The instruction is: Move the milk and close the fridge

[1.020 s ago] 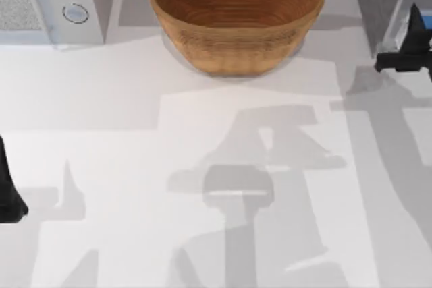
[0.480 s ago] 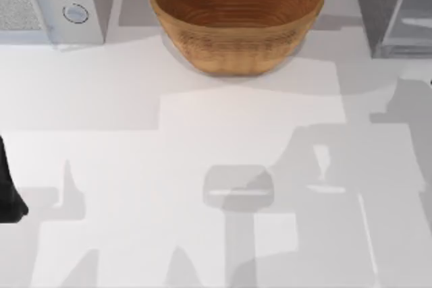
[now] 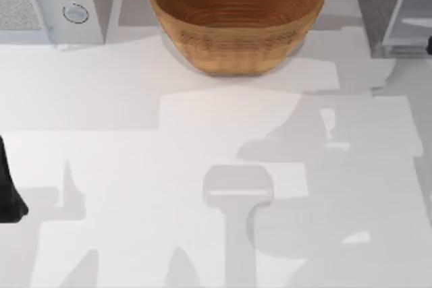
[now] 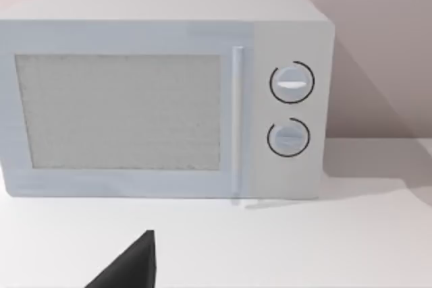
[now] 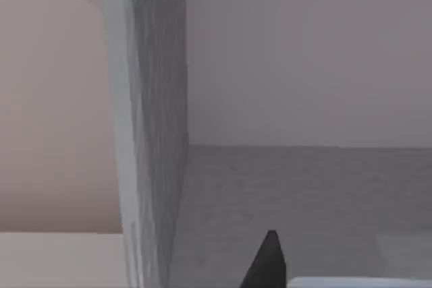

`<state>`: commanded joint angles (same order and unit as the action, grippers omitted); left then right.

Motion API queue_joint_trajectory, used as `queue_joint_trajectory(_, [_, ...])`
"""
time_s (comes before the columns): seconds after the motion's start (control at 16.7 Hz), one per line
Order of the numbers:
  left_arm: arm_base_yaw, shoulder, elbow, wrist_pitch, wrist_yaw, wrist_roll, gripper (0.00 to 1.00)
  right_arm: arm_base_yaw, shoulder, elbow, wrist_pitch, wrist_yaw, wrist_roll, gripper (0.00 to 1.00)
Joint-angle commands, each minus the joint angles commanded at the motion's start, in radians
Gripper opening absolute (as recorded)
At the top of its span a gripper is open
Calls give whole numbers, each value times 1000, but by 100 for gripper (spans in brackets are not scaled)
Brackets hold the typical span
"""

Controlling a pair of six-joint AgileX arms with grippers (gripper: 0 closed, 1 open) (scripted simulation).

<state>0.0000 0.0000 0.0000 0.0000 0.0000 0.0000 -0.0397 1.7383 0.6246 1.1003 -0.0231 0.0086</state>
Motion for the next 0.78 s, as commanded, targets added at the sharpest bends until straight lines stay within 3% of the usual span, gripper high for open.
queue_joint_trajectory(0.42, [0,0,0,0,0,0,100,-120,435,497,-62,-115,-2,0])
queue_joint_trajectory(0.78, [0,0,0,0,0,0,100,-160,559,626,-89,-155,-2,0])
